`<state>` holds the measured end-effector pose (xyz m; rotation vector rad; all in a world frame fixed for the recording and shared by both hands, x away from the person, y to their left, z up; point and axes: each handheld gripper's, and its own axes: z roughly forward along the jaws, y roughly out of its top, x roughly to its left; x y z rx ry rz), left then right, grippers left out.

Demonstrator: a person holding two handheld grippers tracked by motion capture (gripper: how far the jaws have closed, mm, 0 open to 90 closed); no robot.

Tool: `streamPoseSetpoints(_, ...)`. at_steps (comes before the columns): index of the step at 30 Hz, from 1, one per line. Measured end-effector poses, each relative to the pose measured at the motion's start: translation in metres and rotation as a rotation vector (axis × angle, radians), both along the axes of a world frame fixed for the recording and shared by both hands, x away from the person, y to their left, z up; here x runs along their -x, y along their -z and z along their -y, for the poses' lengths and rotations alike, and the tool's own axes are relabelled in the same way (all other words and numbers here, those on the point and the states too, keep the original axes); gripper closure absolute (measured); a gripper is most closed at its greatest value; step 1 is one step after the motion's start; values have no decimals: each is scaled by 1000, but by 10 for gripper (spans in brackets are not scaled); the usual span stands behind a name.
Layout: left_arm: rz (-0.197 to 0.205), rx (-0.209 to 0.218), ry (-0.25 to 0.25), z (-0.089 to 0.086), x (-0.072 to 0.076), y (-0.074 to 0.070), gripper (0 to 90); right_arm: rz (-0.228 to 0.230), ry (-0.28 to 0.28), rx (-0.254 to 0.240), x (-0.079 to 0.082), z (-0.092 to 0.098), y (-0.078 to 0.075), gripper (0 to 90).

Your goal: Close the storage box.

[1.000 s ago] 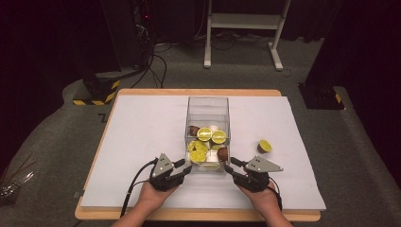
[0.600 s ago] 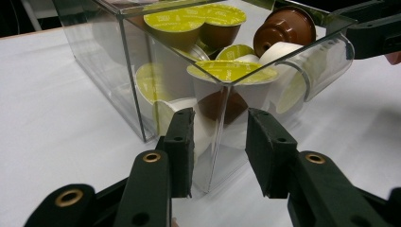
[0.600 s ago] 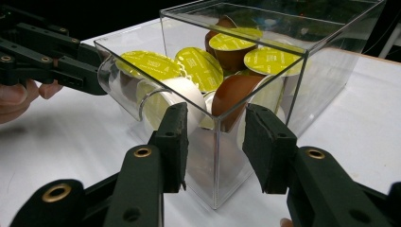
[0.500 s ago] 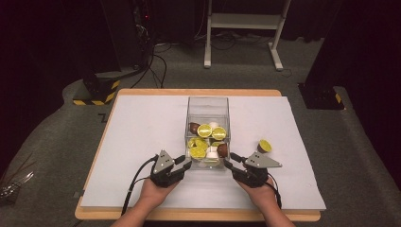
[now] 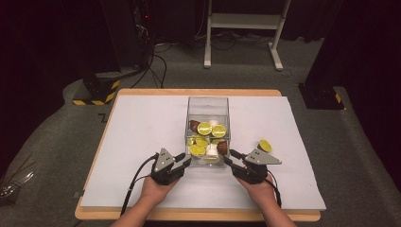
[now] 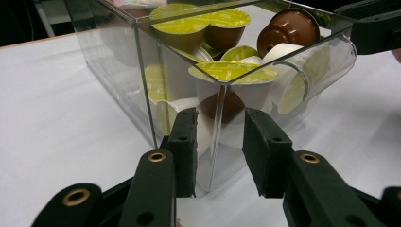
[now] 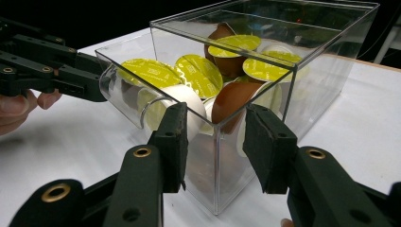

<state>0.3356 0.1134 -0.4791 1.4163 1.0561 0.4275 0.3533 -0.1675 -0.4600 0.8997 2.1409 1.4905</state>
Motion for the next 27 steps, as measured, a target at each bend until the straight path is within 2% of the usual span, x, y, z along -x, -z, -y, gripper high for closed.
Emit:
streamPoseSetpoints(8,27,17,-8,1,-1,3,665,10,5,13,-1,-1,0,598)
streamPoseSetpoints(9,27,-6,-3,0,-3,2,668,6,14,10,-2,-1,0,595)
streamPoseSetpoints(14,42,-27,-18,3,-6,1,684,3,19,27,-7,-2,0,593)
streamPoseSetpoints(17,51,-9,-40,3,-9,3,700,7,27,42,-12,-5,1,573)
streamPoseSetpoints(20,52,-7,-48,4,-11,3,696,5,42,46,-14,-7,2,551)
streamPoseSetpoints(21,57,-19,-53,5,-12,4,696,9,50,50,-14,-8,3,539)
streamPoseSetpoints(24,83,-54,-96,9,-14,5,600,6,90,60,-15,-9,4,463)
streamPoseSetpoints(25,83,-54,-96,9,-14,5,563,4,97,62,-16,-9,5,444)
streamPoseSetpoints(26,92,-52,-128,11,-15,6,521,1,102,59,-17,-9,5,433)
streamPoseSetpoints(27,89,-61,-137,11,-16,7,488,0,103,57,-17,-9,5,427)
